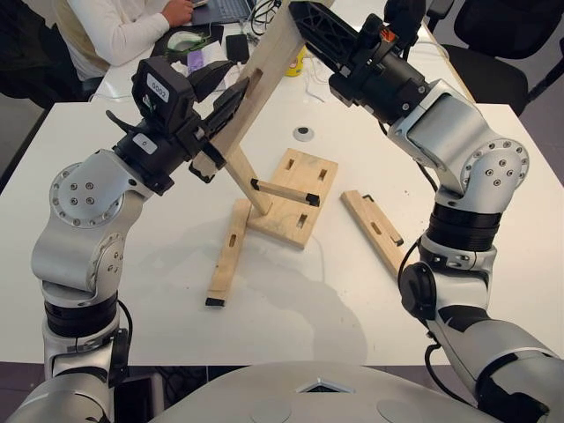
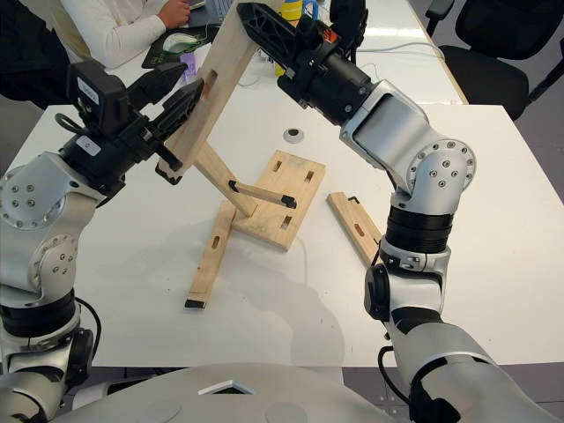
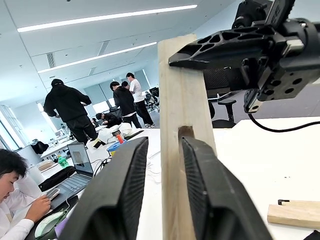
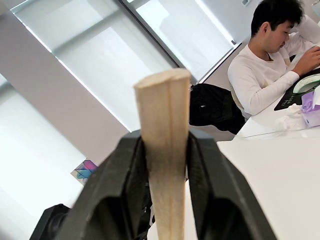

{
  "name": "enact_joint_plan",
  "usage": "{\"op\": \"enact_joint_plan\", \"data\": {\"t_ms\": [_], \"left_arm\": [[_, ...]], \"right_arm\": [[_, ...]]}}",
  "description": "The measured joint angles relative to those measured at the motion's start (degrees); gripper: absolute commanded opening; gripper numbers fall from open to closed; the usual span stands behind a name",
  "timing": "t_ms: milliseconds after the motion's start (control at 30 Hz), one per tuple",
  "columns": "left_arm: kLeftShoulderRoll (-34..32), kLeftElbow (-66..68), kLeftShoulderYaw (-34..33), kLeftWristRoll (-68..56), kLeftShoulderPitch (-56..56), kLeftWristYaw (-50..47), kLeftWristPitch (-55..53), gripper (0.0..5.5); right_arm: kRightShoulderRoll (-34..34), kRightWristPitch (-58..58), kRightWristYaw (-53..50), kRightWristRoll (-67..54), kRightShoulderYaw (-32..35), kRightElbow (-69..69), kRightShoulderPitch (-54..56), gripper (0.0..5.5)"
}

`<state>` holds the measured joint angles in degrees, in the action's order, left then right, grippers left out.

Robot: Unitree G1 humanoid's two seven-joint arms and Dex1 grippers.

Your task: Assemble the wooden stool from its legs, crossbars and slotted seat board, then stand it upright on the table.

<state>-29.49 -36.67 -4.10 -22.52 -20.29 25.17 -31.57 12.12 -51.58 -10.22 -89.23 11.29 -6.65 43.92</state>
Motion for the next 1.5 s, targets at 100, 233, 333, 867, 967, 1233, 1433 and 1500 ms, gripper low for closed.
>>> {"op": "enact_joint_plan", "data": {"t_ms": [100, 233, 333, 867, 967, 1233, 1433, 1500], "left_arm": [[0.1, 0.1, -1.3, -0.6, -0.4, -0.5, -0.1, 1.48], [2.3, 3.8, -6.7, -2.3, -2.8, -4.5, 0.4, 1.48], [2.3, 9.8, -12.7, -2.2, -4.2, -7.9, 0.5, 1.48], [5.3, 42.0, 10.5, 19.2, 4.1, -4.6, 14.5, 1.48], [6.9, 51.4, 13.7, 23.4, -1.3, -4.6, 20.4, 1.48], [12.2, 62.8, 18.2, 27.3, -9.6, -1.3, 29.7, 1.48], [12.6, 59.8, 19.4, 28.1, -9.3, 2.7, 30.0, 1.48], [13.1, 53.5, 19.9, 27.3, -8.3, 4.4, 28.8, 1.48]], "right_arm": [[0.2, 0.6, 0.6, 1.4, 0.0, 0.0, 0.0, 1.05], [1.5, 3.0, 2.6, 6.2, 1.2, 0.8, 0.0, 1.05], [2.6, 7.4, 3.4, 10.1, 4.6, 4.0, 0.2, 1.05], [4.9, 21.5, 1.0, 22.8, 17.5, 17.9, 2.2, 1.04], [4.5, 22.1, 1.4, 23.7, 17.7, 18.1, 2.2, 1.04], [5.1, 23.9, 4.2, 35.2, 13.7, 13.1, -1.8, 1.04], [5.6, 24.2, 3.5, 46.0, 10.4, 6.0, -11.9, 1.04], [6.1, 23.8, 2.9, 48.4, 10.3, 3.3, -15.1, 1.04]]}}
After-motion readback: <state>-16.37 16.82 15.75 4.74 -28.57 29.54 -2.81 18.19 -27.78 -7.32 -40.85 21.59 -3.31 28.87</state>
